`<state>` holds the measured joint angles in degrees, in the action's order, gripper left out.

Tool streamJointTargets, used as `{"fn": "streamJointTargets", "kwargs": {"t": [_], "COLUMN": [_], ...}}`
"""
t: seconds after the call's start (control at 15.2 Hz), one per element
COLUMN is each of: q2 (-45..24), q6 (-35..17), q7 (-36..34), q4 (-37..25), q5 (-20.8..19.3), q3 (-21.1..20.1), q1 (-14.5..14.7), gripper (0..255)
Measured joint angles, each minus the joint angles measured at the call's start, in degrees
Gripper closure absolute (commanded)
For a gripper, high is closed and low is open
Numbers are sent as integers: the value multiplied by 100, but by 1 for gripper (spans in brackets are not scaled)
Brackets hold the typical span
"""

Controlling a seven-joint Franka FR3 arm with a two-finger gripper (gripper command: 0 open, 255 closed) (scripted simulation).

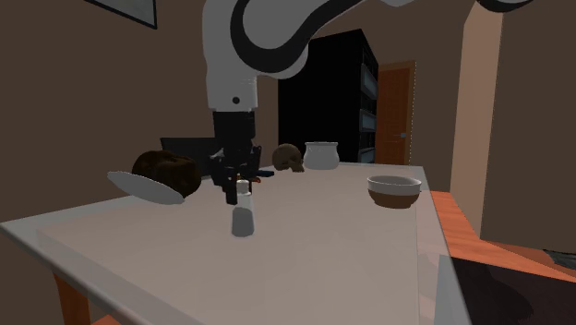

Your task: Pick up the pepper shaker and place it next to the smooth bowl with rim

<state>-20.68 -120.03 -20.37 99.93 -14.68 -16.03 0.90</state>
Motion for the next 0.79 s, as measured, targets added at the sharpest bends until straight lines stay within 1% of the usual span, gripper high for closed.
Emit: {"fn": "streamJointTargets", "kwargs": {"t": [0.79], "q2": [287], "q6": [787], "q7": [174], "q4": [-524], "q5": [160], "q3": [-57], "q1": [-12], "gripper": [255]}}
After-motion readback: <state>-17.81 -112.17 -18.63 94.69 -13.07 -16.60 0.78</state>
